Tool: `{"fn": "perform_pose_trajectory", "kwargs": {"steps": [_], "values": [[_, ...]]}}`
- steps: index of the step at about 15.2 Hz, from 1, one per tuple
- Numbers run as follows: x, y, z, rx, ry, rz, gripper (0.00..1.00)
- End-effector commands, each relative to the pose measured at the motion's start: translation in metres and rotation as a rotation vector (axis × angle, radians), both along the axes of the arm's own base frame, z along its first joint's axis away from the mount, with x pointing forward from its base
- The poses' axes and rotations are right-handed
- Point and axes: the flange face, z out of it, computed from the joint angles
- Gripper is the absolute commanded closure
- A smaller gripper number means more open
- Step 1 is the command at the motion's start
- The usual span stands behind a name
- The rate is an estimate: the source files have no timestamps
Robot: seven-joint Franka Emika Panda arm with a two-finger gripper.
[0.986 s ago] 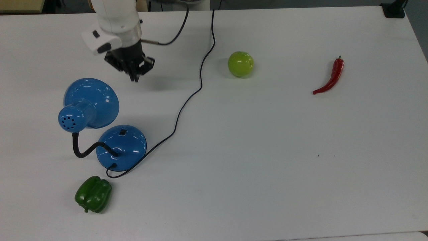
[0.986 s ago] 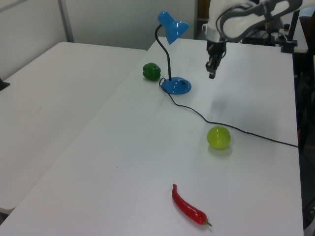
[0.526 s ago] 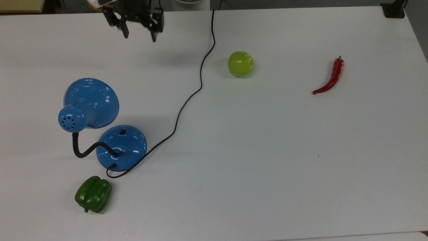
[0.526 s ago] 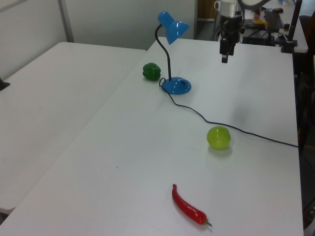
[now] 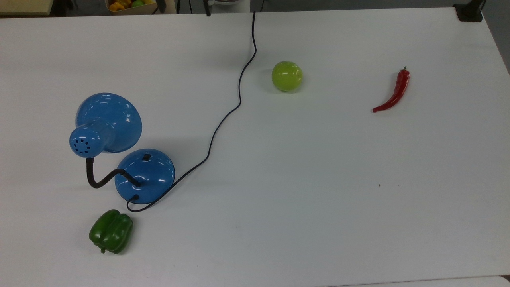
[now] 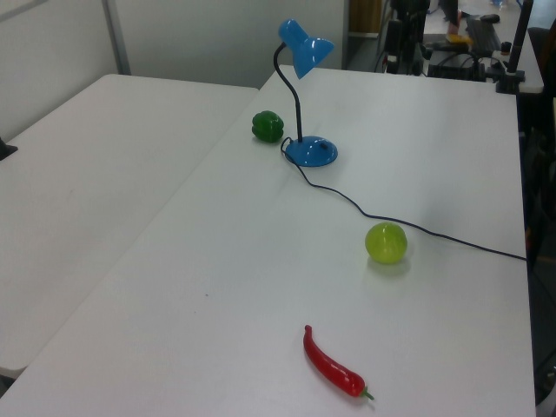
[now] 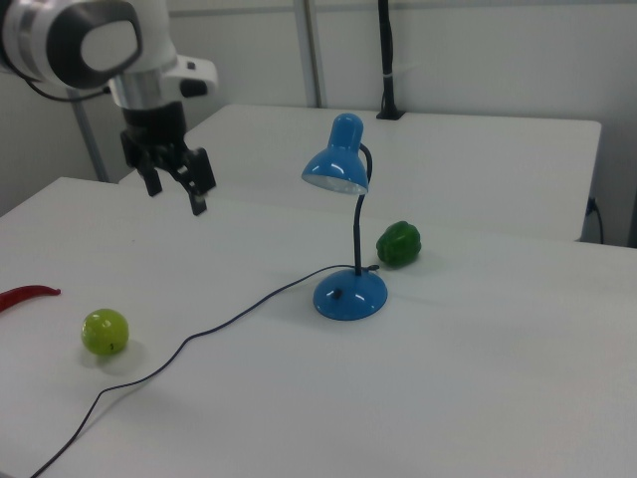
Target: Turn off lamp
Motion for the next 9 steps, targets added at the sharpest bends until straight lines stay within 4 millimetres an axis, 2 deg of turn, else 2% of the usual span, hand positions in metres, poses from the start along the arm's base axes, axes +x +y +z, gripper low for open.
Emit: {"fn": "perform_pose_trajectory", "kwargs": {"steps": [1, 2, 4, 9], "values": [[0.002, 0.053, 0.002, -0.004, 0.010, 0.042, 0.00], [0.003, 0.060, -0.001, -0.007, 0.014, 0.059, 0.00], [0.003, 0.061, -0.002, -0.008, 0.014, 0.090, 0.00], [0.015, 0.055, -0.003, -0.033, -0.075, 0.301, 0.00]]}}
